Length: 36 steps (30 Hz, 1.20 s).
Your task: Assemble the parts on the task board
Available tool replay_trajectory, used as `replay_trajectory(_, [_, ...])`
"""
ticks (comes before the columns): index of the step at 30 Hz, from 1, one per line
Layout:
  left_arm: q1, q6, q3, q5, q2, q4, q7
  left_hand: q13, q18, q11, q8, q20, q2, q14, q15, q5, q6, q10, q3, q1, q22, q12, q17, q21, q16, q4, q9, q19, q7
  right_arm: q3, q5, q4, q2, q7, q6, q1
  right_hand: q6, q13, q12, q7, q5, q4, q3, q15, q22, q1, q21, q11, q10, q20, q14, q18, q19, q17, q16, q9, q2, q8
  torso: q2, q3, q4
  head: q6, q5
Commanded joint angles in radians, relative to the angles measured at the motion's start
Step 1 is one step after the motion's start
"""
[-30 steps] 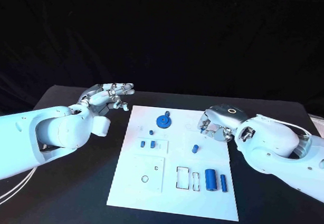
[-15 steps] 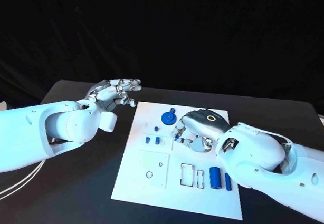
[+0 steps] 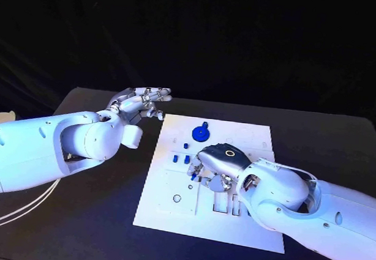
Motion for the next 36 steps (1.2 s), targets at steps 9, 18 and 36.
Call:
replay_trajectory(9, [0.000,0.019,0.001,0.004,0.002,0.004,0.006,-0.001,0.019,0.003,0.002,0.003,0.000,-0.006,-0.002,0.003,-0.003,-0.003,-0.004,0.003,-0.002,0.003,-0.001,-0.004,-0.006,-0.002,-0.001,-0.006,0.004,-0.003,-0.014,-0.033,0.027,0.015,0.039,-0.014,-0.002,0.001,0.002,0.008,0.004,-0.002,0.009,0.004,-0.003,-0.014,0.001,0.009,0.001,0.002,0.063,0.008,-0.001,0.040,0.003,0.000,-0.001,0.003,0.000,0.0006,0.0007,-0.011,0.008])
replay_trajectory(18, [0.000,0.021,0.001,0.004,0.001,0.004,0.003,-0.001,0.019,0.003,0.002,0.003,0.000,-0.006,-0.002,0.003,-0.003,-0.003,-0.004,0.003,-0.002,0.003,-0.001,-0.004,-0.006,-0.002,-0.001,-0.006,0.004,-0.008,-0.013,-0.045,0.039,0.018,0.061,-0.019,-0.003,0.001,0.002,0.009,0.003,-0.003,0.010,0.004,-0.003,-0.019,0.001,0.010,0.000,0.003,0.063,0.008,-0.001,0.040,0.003,0.000,-0.001,0.003,0.000,0.0007,0.0002,-0.016,0.013])
replay_trajectory(36, [0.000,0.023,0.001,0.004,0.001,0.001,-0.003,-0.001,0.018,0.004,0.002,0.003,0.000,-0.006,-0.002,0.003,-0.004,-0.004,-0.005,0.003,-0.002,0.003,-0.003,-0.005,-0.006,-0.003,-0.002,-0.006,0.004,-0.010,-0.011,-0.050,0.042,0.012,0.108,-0.021,-0.002,0.001,0.002,0.009,0.002,-0.005,0.011,0.005,-0.004,-0.027,0.000,0.010,0.000,0.004,0.063,0.008,-0.002,0.039,0.002,0.001,-0.001,0.004,-0.001,0.0006,-0.0001,-0.022,0.018])
